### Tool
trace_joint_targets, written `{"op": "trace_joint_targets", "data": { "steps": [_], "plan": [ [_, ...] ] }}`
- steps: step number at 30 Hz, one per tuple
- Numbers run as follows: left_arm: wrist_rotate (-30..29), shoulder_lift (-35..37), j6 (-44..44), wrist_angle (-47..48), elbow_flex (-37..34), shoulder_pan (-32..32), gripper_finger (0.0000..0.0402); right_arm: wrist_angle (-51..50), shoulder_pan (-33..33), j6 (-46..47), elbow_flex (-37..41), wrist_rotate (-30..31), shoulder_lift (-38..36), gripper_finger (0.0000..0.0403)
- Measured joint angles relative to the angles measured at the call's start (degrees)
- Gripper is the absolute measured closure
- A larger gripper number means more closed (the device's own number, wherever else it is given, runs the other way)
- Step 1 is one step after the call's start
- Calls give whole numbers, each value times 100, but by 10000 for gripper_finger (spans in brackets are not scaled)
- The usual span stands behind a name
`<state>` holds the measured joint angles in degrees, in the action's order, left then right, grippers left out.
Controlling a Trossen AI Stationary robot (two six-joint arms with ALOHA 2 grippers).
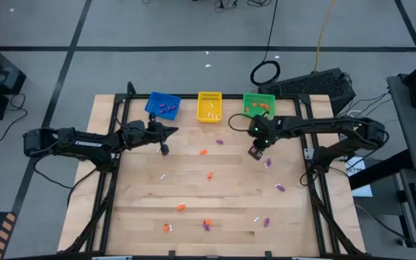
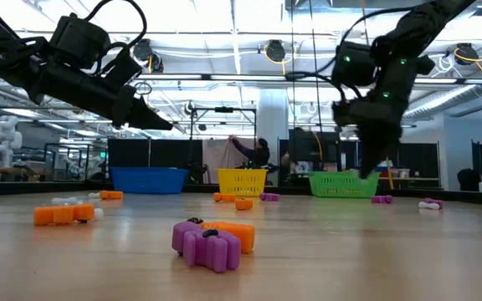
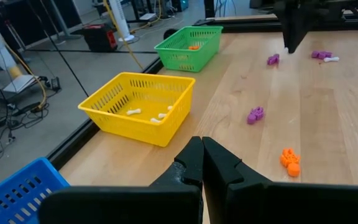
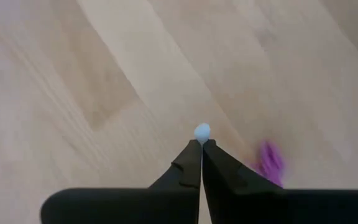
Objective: Sort Halloween decoration
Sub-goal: Put the white bone toy into the yellow bin
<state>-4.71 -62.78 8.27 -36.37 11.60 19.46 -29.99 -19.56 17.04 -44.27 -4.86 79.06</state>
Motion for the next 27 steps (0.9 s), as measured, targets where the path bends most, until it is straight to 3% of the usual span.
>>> {"op": "trace_joint_targets", "data": {
  "steps": [9, 15, 20, 27],
  "plan": [
    [0, 0, -15, 1, 0, 0, 402, 3039, 200, -119, -4, 36, 664, 403],
    [0, 0, -37, -3, 0, 0, 402, 4753, -107, -281, -199, 169, 1396, 403],
    [0, 0, -37, -16, 0, 0, 402, 4624, -523, -600, -1131, 198, 2105, 403],
    [0, 0, -35, -64, 0, 0, 402, 2945, -1103, -1081, -3024, 176, 3112, 403]
  ]
}}
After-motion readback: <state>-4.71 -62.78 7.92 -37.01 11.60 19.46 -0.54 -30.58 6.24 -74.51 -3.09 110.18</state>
